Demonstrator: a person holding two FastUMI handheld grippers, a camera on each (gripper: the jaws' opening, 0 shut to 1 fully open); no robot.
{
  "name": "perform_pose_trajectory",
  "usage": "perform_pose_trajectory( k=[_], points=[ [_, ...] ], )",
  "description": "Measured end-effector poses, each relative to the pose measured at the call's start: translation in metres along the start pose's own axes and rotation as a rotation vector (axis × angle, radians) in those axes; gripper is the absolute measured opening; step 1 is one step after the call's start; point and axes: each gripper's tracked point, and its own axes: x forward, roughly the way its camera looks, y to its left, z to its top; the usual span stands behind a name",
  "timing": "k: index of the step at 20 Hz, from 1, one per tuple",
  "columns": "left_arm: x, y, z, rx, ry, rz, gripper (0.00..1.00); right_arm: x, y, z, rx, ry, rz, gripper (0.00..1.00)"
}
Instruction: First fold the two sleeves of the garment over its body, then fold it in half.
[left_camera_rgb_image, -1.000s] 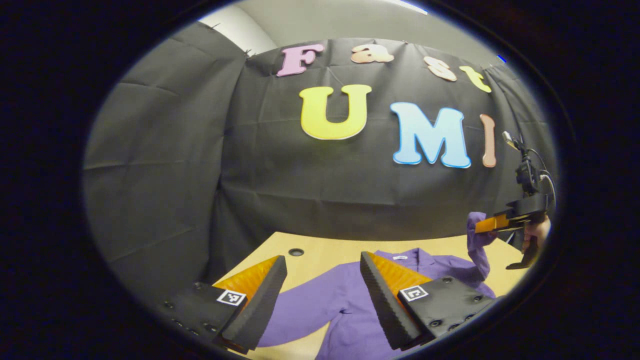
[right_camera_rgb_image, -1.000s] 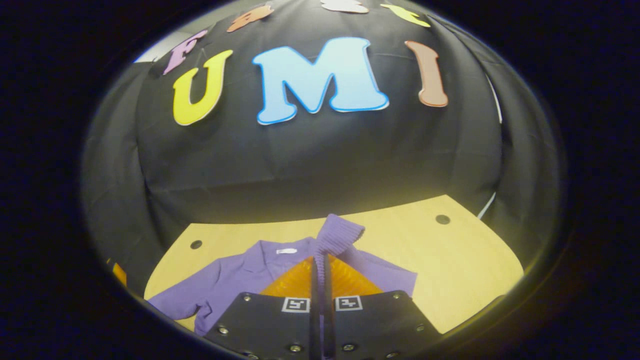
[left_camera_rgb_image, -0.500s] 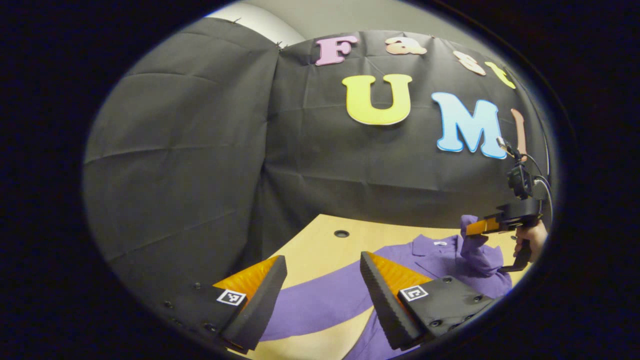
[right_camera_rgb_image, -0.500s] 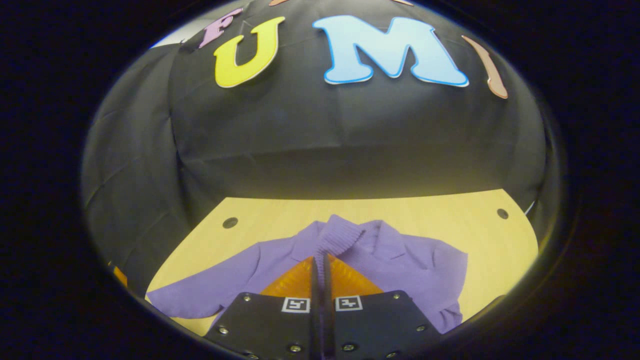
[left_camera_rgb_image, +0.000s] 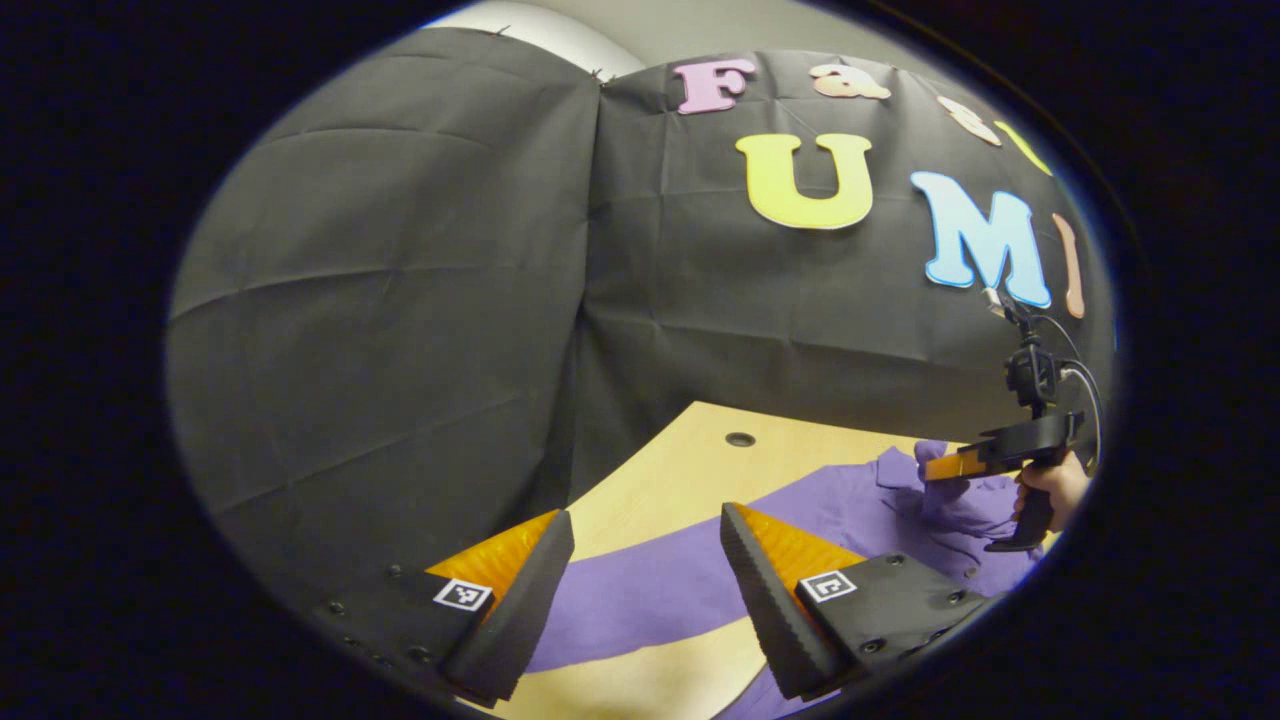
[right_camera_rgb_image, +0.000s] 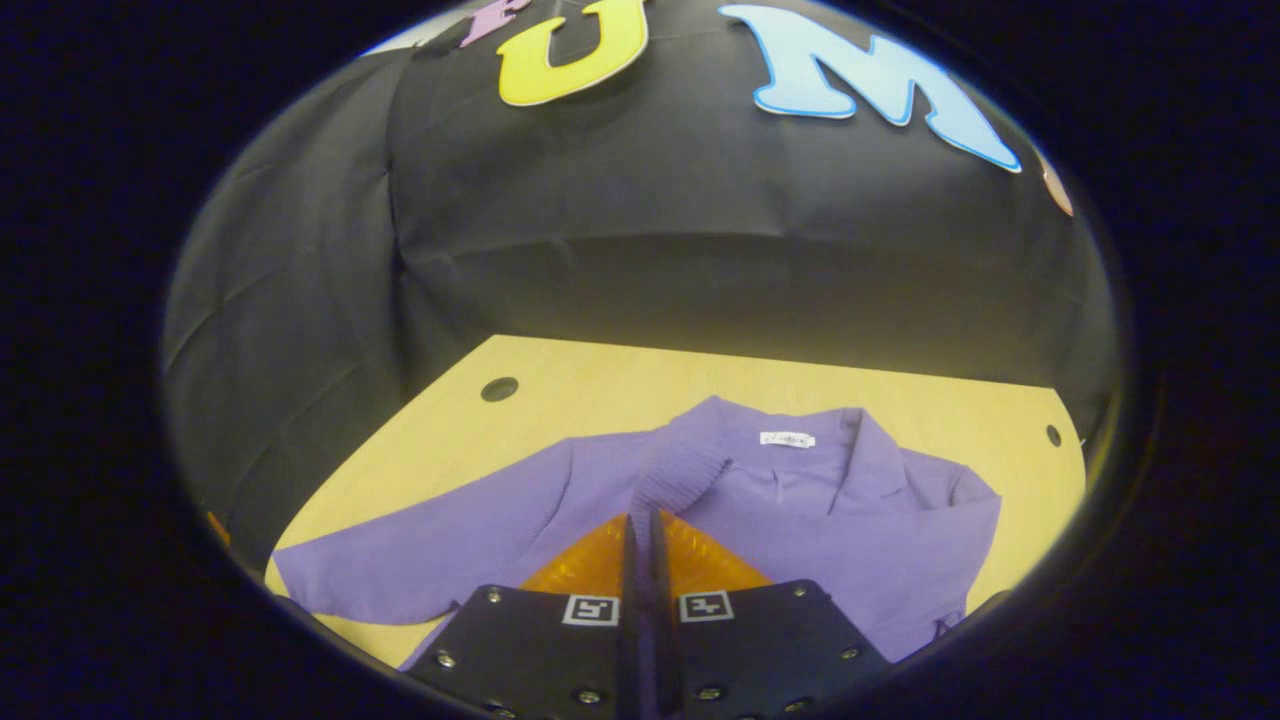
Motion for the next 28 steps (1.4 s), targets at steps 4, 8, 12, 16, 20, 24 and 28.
perform_pose_trajectory(
  k=[4,8,12,16,20,24,28],
  points=[
    [-0.007,0.006,-0.008,-0.028,0.012,0.022,1.0,-0.01,0.008,0.002,-0.029,-0.004,0.023,0.28],
    [-0.011,0.009,-0.022,-0.045,0.025,0.038,1.0,-0.032,0.004,0.019,-0.045,-0.043,0.012,0.99],
    [-0.014,0.018,-0.045,-0.067,0.047,0.09,0.96,-0.06,0.002,0.032,-0.041,-0.099,0.003,0.99],
    [-0.014,0.048,-0.068,-0.096,0.094,0.198,0.96,-0.093,0.002,0.038,-0.053,-0.139,-0.006,0.99],
    [-0.006,0.083,-0.105,-0.163,0.196,0.305,0.99,-0.121,0.01,0.028,-0.048,-0.141,0.019,0.99],
    [0.0,0.097,-0.134,-0.229,0.288,0.359,0.93,-0.148,0.021,0.01,-0.058,-0.112,0.044,0.99],
    [-0.006,0.095,-0.15,-0.212,0.357,0.379,0.99,-0.173,0.026,0.005,-0.093,-0.122,0.051,0.99]
  ],
)
